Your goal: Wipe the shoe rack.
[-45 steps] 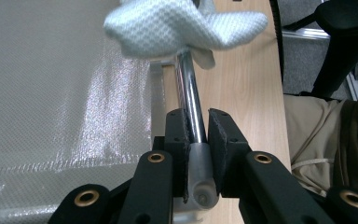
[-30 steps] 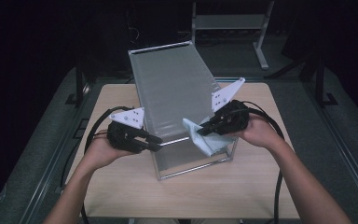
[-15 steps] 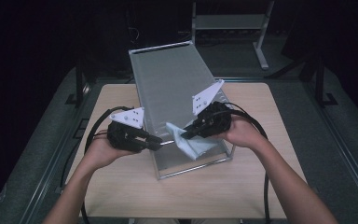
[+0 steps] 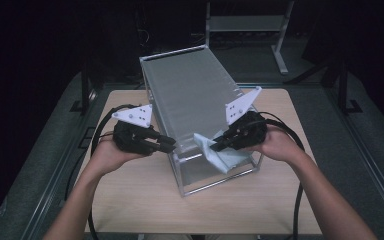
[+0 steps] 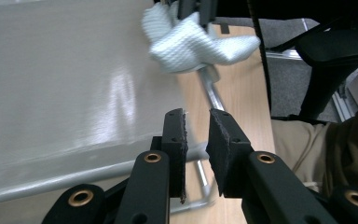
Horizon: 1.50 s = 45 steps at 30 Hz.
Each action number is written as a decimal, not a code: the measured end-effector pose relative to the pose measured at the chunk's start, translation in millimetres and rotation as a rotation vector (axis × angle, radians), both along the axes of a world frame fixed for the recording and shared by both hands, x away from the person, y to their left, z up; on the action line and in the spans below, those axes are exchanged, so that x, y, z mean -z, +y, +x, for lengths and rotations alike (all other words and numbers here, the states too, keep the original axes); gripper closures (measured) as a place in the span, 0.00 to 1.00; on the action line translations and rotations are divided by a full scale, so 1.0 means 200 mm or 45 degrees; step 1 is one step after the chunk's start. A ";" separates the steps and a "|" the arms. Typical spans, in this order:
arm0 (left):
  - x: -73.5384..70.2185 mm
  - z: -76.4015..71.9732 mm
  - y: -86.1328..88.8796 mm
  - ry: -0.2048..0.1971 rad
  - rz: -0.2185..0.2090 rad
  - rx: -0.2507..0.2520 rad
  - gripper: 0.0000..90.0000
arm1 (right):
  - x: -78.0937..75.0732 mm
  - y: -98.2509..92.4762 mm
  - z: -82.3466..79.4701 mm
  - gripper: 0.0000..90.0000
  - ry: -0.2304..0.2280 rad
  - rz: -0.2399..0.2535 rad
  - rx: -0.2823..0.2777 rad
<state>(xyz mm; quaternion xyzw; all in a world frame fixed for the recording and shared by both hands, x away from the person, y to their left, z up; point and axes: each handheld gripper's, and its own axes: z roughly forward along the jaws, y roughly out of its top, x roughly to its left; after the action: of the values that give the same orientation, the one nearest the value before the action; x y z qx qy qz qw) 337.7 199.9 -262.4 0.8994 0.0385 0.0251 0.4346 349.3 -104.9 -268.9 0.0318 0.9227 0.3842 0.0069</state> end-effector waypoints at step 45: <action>0.07 0.14 -0.17 0.108 0.023 0.054 0.85 | 0.01 -0.33 -0.04 0.95 0.068 0.008 0.044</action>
<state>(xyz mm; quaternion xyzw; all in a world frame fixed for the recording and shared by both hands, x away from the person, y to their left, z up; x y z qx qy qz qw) 366.6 166.0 -277.3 0.9042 0.0375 -0.0220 0.4250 340.9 -171.3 -270.0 0.0578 0.9207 0.3857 -0.0111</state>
